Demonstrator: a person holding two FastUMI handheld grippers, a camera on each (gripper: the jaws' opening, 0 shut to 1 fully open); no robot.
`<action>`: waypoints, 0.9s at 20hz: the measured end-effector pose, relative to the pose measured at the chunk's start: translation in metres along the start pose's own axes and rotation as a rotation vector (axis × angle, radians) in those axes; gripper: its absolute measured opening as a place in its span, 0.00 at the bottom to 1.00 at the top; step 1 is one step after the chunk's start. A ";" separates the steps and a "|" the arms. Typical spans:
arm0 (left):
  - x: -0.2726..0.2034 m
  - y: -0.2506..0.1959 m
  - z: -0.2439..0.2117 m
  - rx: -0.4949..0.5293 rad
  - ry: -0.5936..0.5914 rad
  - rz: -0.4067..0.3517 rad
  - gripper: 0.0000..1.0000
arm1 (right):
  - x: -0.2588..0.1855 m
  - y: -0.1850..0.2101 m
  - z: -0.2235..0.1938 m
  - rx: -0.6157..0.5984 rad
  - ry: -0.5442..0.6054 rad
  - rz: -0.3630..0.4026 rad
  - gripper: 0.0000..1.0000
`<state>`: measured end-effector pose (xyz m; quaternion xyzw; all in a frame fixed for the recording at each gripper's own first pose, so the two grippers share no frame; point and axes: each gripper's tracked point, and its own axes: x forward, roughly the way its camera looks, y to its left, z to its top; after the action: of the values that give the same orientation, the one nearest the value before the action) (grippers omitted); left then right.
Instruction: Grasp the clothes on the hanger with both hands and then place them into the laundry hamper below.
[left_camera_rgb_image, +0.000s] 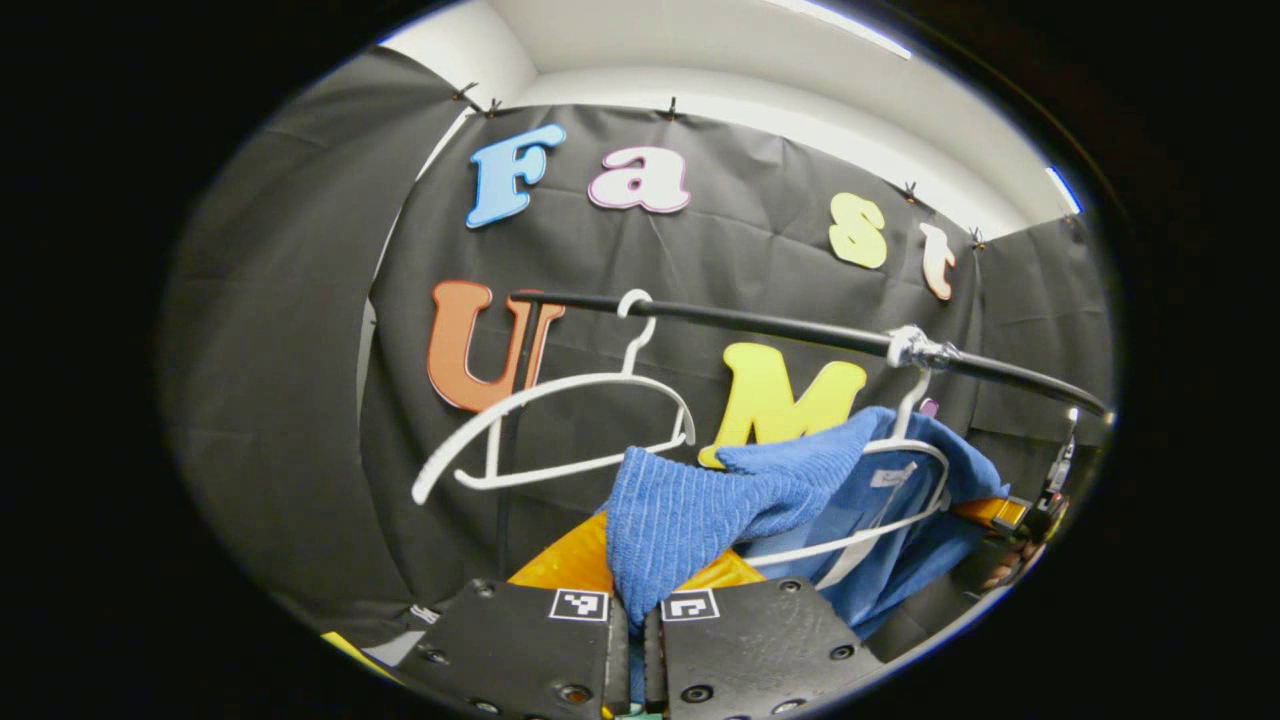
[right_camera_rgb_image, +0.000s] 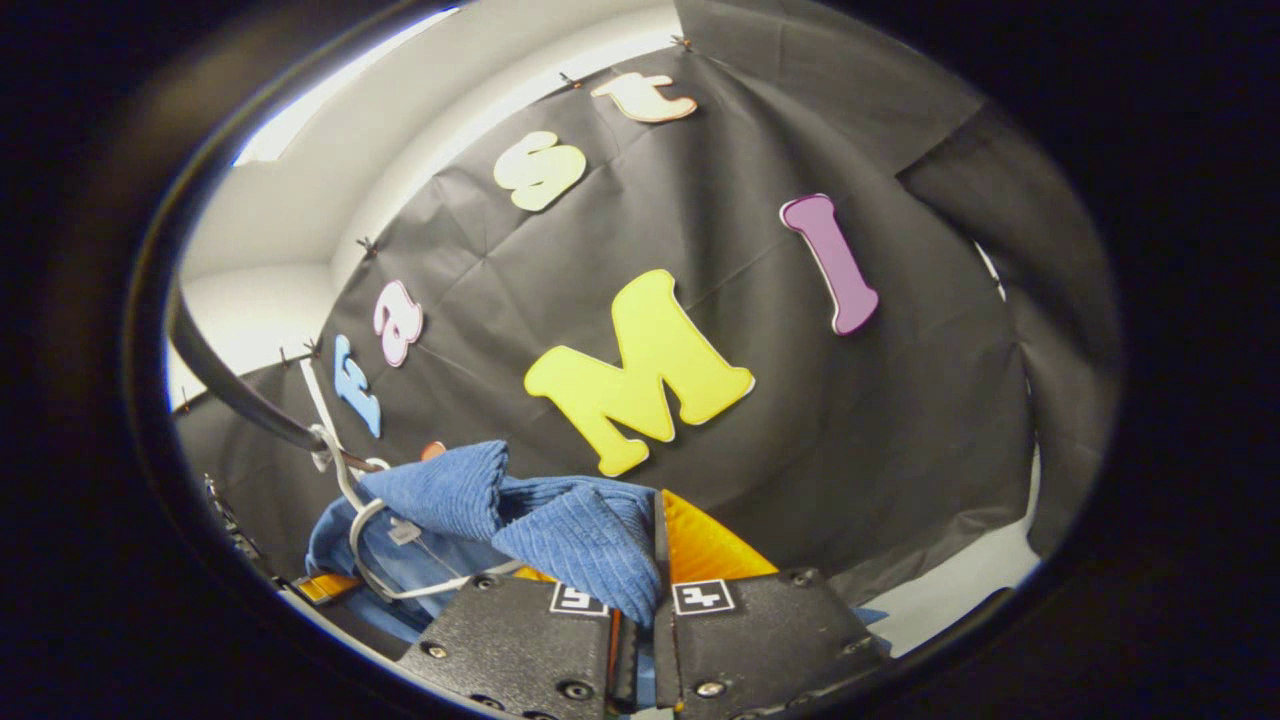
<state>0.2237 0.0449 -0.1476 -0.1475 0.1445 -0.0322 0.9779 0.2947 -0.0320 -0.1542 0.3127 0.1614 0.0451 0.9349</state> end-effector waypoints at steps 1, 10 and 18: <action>0.002 -0.002 0.004 0.008 -0.003 -0.006 0.10 | 0.004 0.000 0.003 0.018 0.008 0.008 0.10; 0.025 0.014 0.014 0.038 0.043 -0.065 0.10 | 0.035 0.002 0.027 0.098 0.047 0.090 0.10; 0.041 0.022 0.000 0.051 0.138 -0.159 0.06 | 0.068 -0.006 0.019 0.116 0.120 0.097 0.10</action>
<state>0.2635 0.0614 -0.1649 -0.1312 0.1986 -0.1235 0.9634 0.3648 -0.0345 -0.1621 0.3707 0.2041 0.0993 0.9006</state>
